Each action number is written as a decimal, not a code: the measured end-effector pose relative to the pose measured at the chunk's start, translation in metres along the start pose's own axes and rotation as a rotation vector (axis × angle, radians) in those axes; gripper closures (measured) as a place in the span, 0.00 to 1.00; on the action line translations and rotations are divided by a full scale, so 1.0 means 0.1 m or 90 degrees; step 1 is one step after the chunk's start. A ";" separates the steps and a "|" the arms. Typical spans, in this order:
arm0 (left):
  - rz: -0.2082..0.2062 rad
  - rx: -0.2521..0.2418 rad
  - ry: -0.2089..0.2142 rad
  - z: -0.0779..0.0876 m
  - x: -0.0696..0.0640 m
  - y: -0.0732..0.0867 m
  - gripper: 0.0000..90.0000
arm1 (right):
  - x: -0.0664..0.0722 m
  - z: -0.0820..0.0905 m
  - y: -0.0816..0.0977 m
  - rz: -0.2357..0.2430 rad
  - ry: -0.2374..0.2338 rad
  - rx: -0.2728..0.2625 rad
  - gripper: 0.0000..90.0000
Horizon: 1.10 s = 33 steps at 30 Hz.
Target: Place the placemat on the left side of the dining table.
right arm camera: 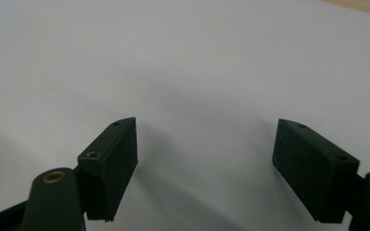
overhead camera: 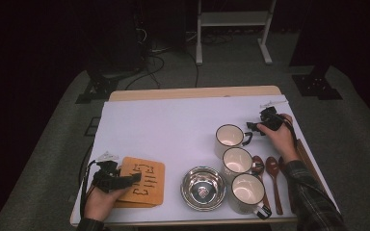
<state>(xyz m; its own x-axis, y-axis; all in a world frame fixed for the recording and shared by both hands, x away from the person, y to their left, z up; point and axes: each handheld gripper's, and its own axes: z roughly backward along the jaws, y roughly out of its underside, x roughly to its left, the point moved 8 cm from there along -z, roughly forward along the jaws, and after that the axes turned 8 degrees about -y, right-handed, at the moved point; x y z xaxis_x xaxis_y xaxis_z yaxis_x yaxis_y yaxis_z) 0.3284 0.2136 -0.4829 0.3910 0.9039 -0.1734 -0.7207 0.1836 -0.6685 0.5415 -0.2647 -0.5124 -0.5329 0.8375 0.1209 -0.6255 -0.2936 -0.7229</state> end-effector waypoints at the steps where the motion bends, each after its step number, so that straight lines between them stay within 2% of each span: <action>1: 0.000 0.000 0.001 0.01 0.00 0.00 0.41 | 0.00 -0.01 0.02 0.001 0.002 0.004 0.25; 9: 0.006 -0.006 0.003 0.06 -0.02 -0.03 0.47 | 0.00 -0.01 0.05 0.005 0.005 -0.018 0.25; 23: 0.009 -0.019 0.020 0.15 -0.08 -0.14 0.60 | 0.00 -0.02 0.06 0.008 0.007 -0.019 0.24; 27: 0.018 -0.024 0.029 0.15 -0.09 -0.18 0.64 | 0.00 -0.02 0.06 0.009 0.008 -0.020 0.25; 33: 0.020 -0.026 0.038 0.15 -0.10 -0.21 0.66 | 0.00 -0.02 0.06 0.009 0.007 -0.019 0.24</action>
<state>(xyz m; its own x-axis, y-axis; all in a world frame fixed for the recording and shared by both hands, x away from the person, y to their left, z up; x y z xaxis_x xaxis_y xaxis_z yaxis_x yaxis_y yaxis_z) 0.3304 0.2066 -0.4564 0.4026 0.8843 -0.2365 -0.7102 0.1387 -0.6902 0.5392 -0.2658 -0.5177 -0.5346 0.8387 0.1036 -0.6009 -0.2911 -0.7444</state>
